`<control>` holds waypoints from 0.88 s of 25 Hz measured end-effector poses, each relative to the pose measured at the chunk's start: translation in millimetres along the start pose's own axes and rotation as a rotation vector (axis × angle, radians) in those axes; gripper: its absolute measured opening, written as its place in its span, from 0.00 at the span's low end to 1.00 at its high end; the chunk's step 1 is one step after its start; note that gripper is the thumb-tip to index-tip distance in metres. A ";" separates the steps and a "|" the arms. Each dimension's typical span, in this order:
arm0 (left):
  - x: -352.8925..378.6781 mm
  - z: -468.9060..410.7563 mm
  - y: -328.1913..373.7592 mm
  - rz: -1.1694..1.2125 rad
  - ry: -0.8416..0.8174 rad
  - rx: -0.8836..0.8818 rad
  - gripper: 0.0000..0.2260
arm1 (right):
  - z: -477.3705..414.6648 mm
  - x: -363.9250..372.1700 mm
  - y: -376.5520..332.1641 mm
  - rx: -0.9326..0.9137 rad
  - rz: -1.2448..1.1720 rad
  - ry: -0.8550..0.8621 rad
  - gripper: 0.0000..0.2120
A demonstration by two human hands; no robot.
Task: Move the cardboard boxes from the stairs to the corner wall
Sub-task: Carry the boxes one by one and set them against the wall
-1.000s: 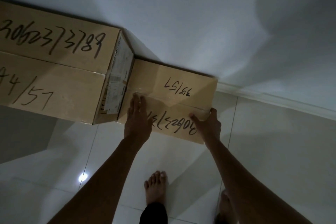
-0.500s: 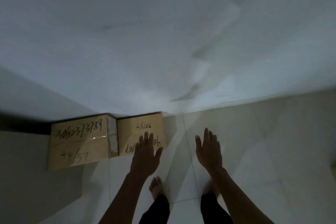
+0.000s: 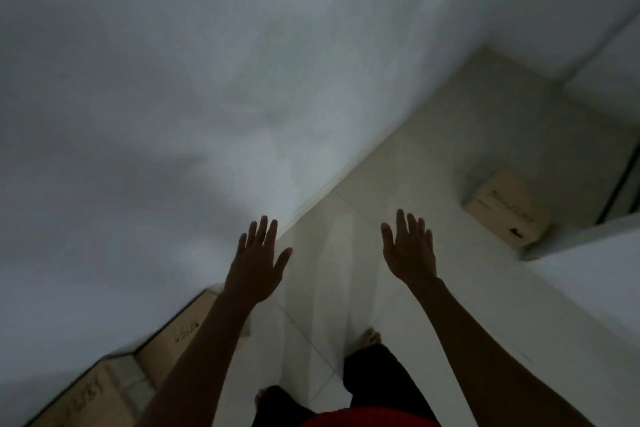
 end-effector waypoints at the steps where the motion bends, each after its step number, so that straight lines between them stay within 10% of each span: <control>1: -6.3 -19.1 26.0 -0.020 0.002 0.021 0.31 | -5.2 -20.6 39.2 0.059 -0.009 0.004 0.32; 14: 49.9 -339.0 375.2 -0.139 -0.266 0.276 0.29 | -132.5 -194.6 369.0 0.515 -0.223 0.116 0.30; 22: 211.9 -573.2 513.4 -0.189 -0.477 0.335 0.26 | -308.5 -163.6 559.4 0.656 -0.516 0.130 0.27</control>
Point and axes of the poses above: each hand's wrist, its own z-axis away from the middle knuckle, its own x-axis out of the palm, y = z × x, the point moved 8 cm from there along -z, towards the middle knuckle, and after that the axes turned 14 degrees about -y, right-handed, at the moved point
